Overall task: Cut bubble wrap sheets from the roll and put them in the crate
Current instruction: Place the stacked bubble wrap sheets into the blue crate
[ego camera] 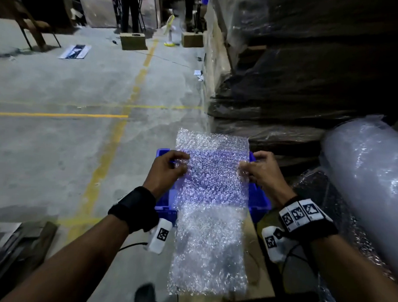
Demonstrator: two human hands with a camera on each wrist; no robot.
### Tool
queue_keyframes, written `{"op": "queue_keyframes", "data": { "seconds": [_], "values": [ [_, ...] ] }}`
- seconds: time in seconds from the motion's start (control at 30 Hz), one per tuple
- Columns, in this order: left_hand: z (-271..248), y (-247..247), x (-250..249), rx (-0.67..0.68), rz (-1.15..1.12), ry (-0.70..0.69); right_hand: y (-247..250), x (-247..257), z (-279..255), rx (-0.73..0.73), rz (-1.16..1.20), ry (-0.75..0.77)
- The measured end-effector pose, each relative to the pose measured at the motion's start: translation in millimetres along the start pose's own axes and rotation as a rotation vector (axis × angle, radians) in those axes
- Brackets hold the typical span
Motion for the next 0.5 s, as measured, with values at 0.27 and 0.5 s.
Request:
{"op": "queue_keyframes", "data": {
  "seconds": [0.27,0.5],
  "values": [
    [74,20,51,0.018,0.03,0.033,-59,-29,30,0.204,-0.166,-0.026],
    [137,18,92,0.188,0.031,0.118,-74,-45,80,-0.032,-0.299,0.017]
  ]
}}
Point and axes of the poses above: each hand's wrist, its own z-axis towards the middle knuckle, its own y-axis out of the back of the hand, x = y × z, the point moved 9 cm from there along z, towards the middle knuckle, and after that the axes turned 3 degrees about -z, right-handed, at the moved point
